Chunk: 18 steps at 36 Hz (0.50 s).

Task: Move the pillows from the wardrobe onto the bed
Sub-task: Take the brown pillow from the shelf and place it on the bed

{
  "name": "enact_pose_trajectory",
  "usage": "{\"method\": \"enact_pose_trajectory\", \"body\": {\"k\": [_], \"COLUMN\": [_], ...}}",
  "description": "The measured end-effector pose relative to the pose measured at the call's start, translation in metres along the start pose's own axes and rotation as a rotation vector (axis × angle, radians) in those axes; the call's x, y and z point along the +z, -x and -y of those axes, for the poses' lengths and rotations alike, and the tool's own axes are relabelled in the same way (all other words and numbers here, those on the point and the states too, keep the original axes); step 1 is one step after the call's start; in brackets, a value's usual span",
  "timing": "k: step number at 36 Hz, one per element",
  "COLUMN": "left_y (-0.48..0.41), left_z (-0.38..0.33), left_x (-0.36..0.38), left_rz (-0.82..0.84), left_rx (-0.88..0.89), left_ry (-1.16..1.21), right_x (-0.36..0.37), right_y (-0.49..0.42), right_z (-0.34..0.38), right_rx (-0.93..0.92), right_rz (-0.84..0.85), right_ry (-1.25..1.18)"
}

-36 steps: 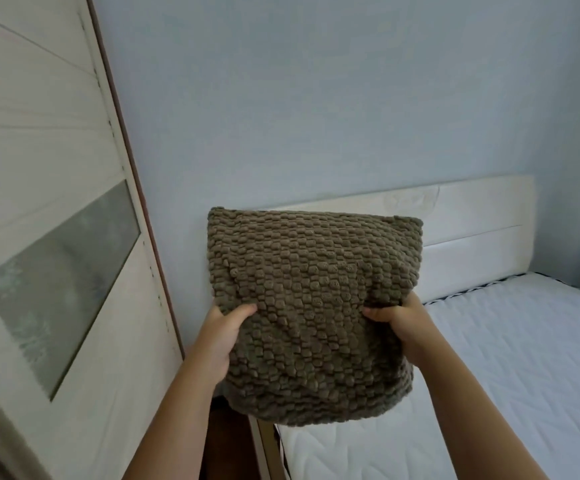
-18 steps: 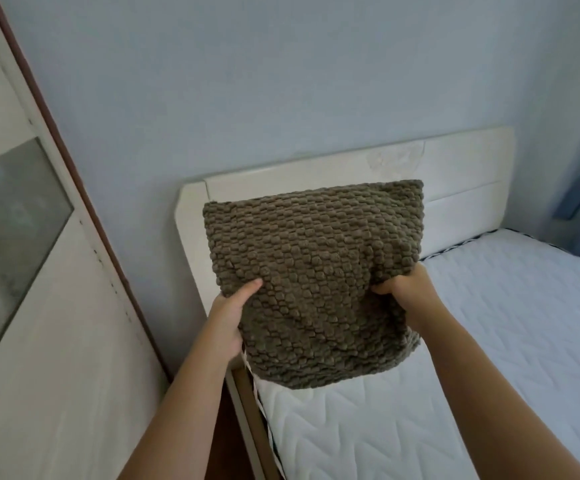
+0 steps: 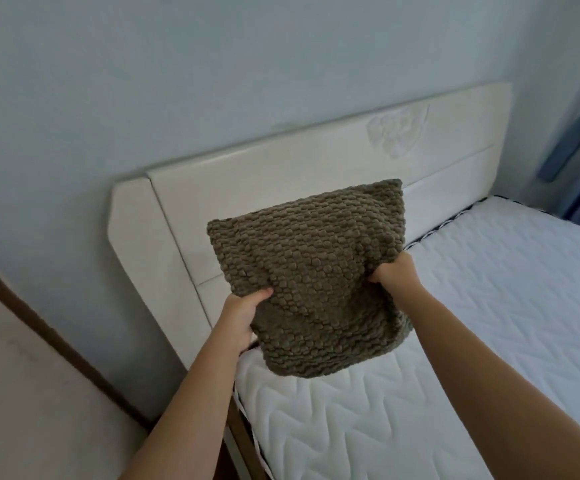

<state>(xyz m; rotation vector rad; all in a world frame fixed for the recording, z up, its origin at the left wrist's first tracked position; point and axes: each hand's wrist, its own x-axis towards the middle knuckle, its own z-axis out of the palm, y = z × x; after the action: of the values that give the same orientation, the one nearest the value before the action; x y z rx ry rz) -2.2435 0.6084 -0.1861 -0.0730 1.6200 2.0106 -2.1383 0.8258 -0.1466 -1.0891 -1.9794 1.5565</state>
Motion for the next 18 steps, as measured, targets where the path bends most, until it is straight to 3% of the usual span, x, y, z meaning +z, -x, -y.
{"method": "enact_pose_trajectory", "body": {"k": [4, 12, 18], "left_y": [-0.058, -0.137, -0.175], "left_z": [0.005, 0.062, 0.12], "left_x": [0.0, -0.004, -0.019], "left_rz": [0.032, -0.073, -0.129], "left_rx": [-0.073, -0.187, -0.167], "left_ry": [-0.052, -0.058, -0.079], "right_x": [0.032, 0.077, 0.108], "right_y": [-0.053, -0.125, -0.163], "right_z": [-0.009, -0.063, -0.125], "right_rx": [0.019, 0.016, 0.054], "right_rz": [-0.041, -0.007, 0.058], "right_ry": [0.127, 0.306, 0.384]}}
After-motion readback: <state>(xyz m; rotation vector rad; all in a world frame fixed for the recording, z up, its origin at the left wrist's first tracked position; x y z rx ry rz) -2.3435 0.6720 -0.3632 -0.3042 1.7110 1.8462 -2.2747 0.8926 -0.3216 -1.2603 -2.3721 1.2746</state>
